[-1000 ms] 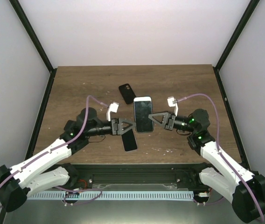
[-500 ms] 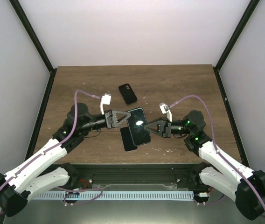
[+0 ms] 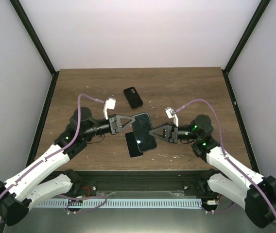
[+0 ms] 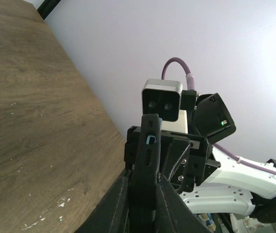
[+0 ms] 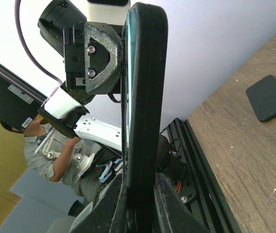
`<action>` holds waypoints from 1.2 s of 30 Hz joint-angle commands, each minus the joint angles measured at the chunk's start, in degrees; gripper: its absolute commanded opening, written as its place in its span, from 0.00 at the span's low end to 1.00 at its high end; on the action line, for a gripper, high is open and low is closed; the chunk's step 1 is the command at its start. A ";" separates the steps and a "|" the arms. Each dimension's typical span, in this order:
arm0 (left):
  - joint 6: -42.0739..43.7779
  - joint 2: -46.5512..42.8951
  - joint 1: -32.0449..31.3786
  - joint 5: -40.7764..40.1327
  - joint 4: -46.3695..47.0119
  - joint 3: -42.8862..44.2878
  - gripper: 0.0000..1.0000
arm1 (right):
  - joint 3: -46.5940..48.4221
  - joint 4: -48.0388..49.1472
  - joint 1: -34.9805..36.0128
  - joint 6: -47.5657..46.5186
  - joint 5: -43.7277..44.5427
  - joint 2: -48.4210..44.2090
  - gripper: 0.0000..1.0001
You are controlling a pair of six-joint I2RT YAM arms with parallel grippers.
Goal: Put the phone into the phone case
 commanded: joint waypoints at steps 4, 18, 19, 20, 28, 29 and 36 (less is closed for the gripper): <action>-1.15 -0.13 0.09 1.23 1.66 0.18 0.50 | 1.95 6.50 0.97 2.11 1.99 0.40 0.01; -3.37 0.28 0.06 6.36 10.28 -4.06 0.00 | 5.58 3.16 3.17 0.12 4.40 1.45 0.10; -2.81 0.08 0.08 6.80 10.00 -3.97 0.00 | 6.32 1.29 3.19 -1.00 4.69 1.07 0.14; -2.43 -0.09 0.09 7.44 9.89 -3.88 0.00 | 6.99 -0.68 3.16 -1.84 4.98 0.56 0.19; -0.59 0.38 0.05 15.53 10.65 -2.72 0.00 | 13.56 -9.36 3.14 -4.75 7.25 0.07 0.34; 0.08 0.47 0.12 15.80 9.73 -2.31 0.00 | 14.16 -9.66 3.15 -4.80 7.23 0.26 0.33; 3.81 0.88 0.09 16.35 4.65 -0.72 0.00 | 16.85 -11.31 3.13 -5.79 6.92 1.70 0.21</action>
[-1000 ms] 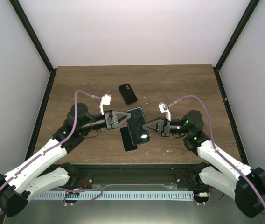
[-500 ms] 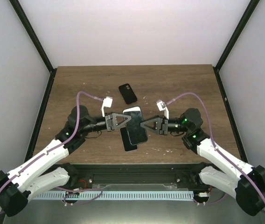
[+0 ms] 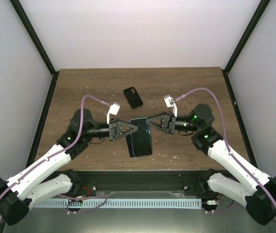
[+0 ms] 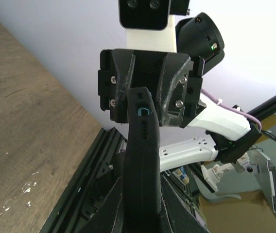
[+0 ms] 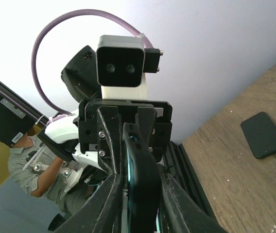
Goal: Put the phone into the phone case
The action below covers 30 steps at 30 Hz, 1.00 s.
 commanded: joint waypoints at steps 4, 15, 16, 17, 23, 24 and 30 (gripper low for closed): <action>5.36 1.06 0.00 -1.37 -10.48 4.05 0.00 | 4.51 -1.46 0.49 -2.66 0.61 0.77 0.04; 12.38 3.80 -0.05 -11.40 -24.55 9.44 0.00 | 5.73 -6.25 0.56 -3.58 2.63 1.18 0.10; 11.82 3.64 -0.05 -10.96 -23.78 9.29 0.00 | 5.05 -5.79 0.52 -3.13 2.17 1.11 0.17; 11.05 3.31 -0.02 -10.36 -22.44 9.00 0.00 | 4.46 -5.68 0.54 -2.90 1.63 1.01 0.24; 4.52 1.29 -0.04 -8.05 -12.75 6.67 0.00 | -0.69 -6.90 0.57 -3.58 -0.99 0.13 0.49; 4.00 1.16 -0.01 -8.65 -11.60 6.47 0.00 | -1.55 -6.69 0.62 -3.40 -2.01 0.25 0.51; 2.90 1.32 -0.06 -10.66 -8.69 5.90 0.00 | -4.08 -9.34 0.75 -5.14 -3.42 -0.33 0.51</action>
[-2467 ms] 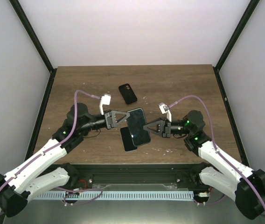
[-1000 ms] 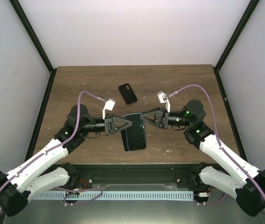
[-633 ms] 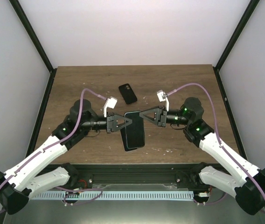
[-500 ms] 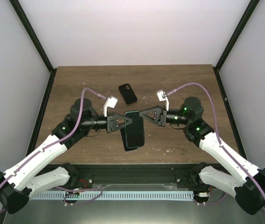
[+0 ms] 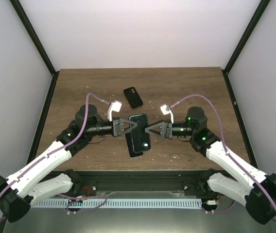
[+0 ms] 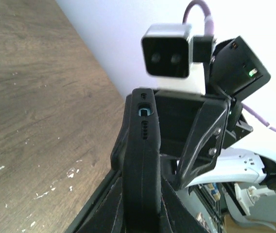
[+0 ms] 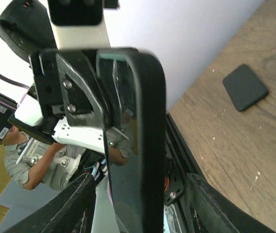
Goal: Put the phone into the phone case
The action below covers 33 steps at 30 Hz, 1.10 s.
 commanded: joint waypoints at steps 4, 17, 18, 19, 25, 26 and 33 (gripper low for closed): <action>-2.19 -0.31 0.21 -2.30 8.03 0.24 0.00 | -1.31 -1.27 0.68 -1.52 -3.63 -1.34 0.51; 1.99 1.35 0.22 -7.96 1.15 1.46 0.00 | -2.03 1.31 0.73 -0.38 -1.84 -0.81 0.01; 1.51 1.62 0.23 -7.79 0.89 1.63 0.00 | -2.19 1.51 0.72 -0.58 -1.02 -0.66 0.01; 0.96 1.75 0.23 -7.80 0.59 1.80 0.03 | -2.37 1.61 0.69 -0.61 -0.35 -0.60 0.01; 0.91 0.70 0.15 -11.02 -1.82 0.16 0.49 | -3.31 6.48 0.70 0.81 -0.96 -2.07 0.01; 0.39 0.61 0.23 -10.92 -1.42 -0.39 0.52 | -3.17 6.58 0.68 0.79 -0.68 -2.45 0.01; -5.62 -1.05 0.19 -6.32 6.48 -4.98 0.66 | -2.87 8.70 0.73 3.25 0.48 -2.22 0.01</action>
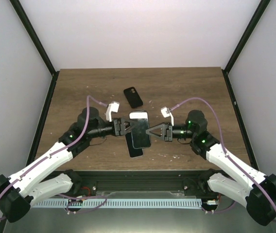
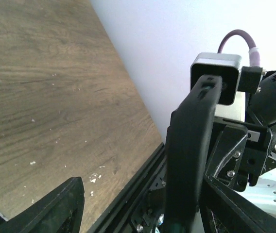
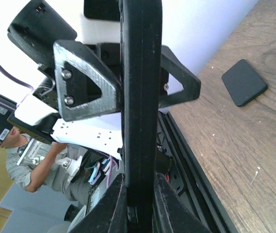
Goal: Put the phone into the phone case
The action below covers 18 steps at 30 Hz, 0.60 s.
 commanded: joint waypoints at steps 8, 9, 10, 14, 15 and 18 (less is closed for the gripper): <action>-4.23 -1.02 0.13 4.52 6.74 -3.14 0.31 | 2.46 4.43 0.38 2.11 1.32 -0.48 0.01; -4.11 -0.91 0.12 4.56 6.66 -3.05 0.29 | 2.65 3.76 0.38 1.84 1.62 -0.31 0.01; -3.94 -0.77 0.08 4.53 6.45 -2.91 0.24 | 2.75 3.34 0.45 1.70 1.90 -0.16 0.01; -2.83 -0.06 0.11 4.02 4.49 -2.05 0.14 | 3.09 1.76 0.38 0.99 2.72 0.44 0.01; -2.60 -0.01 0.09 3.80 3.83 -1.80 0.14 | 3.29 1.24 0.39 0.45 2.93 0.55 0.01; -1.81 -0.32 0.10 2.56 1.65 -1.10 0.29 | 4.17 -2.26 0.43 -1.98 4.66 0.54 0.01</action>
